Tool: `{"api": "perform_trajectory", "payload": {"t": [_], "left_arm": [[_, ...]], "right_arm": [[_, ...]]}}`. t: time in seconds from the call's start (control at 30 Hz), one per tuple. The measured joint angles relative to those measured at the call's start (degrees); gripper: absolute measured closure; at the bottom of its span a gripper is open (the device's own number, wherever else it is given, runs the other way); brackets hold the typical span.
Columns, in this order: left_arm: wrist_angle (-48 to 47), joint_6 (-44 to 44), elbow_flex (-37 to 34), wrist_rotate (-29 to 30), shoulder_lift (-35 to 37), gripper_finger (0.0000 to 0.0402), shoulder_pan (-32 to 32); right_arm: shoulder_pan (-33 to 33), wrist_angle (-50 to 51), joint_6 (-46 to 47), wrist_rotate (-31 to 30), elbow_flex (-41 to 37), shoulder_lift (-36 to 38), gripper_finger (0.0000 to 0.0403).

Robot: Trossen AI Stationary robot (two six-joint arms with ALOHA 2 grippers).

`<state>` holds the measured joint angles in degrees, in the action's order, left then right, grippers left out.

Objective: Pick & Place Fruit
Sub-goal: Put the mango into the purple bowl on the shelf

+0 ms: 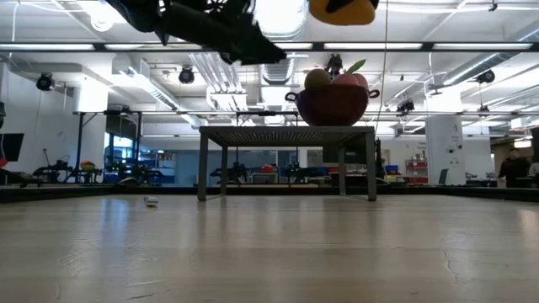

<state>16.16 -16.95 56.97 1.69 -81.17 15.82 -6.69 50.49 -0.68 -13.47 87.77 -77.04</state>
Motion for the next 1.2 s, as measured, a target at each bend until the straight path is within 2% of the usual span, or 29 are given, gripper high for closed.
{"api": "perform_trajectory", "payload": {"t": [0.3, 0.4, 0.53, 0.67, 0.9, 1.07, 1.2], "left_arm": [[13.7, 6.4, 0.0, -15.1, 0.0, 0.0121, -0.1], [17.7, 7.1, 0.0, -18.8, -0.1, 0.0121, -0.6], [19.0, 6.6, 0.0, -18.8, -0.2, 0.0121, -1.3], [19.6, 10.0, 0.0, -18.8, -0.2, 0.0112, -1.9], [19.4, 12.5, 0.0, -13.9, -0.6, 0.0043, -2.1], [19.3, 13.2, 0.9, -13.8, -2.1, 0.0014, -2.5], [19.3, 24.4, 2.0, -13.8, -2.7, 0.0013, -3.1]], "right_arm": [[2.0, -25.4, -8.0, -0.3, -16.3, 8.1, 0.0167], [2.1, -29.4, -10.6, 0.1, -19.0, 8.5, 0.0158], [2.1, -30.3, -11.7, 0.5, -20.5, 8.4, 0.0144], [2.0, -30.2, -11.8, 0.5, -20.8, 8.4, 0.0146], [2.0, -30.4, -12.9, 1.6, -19.4, 8.4, 0.0165], [2.1, -30.2, -14.9, 2.0, -18.9, 8.4, 0.0148], [2.0, -29.0, -19.7, 1.8, -19.3, 8.4, 0.0141]]}}
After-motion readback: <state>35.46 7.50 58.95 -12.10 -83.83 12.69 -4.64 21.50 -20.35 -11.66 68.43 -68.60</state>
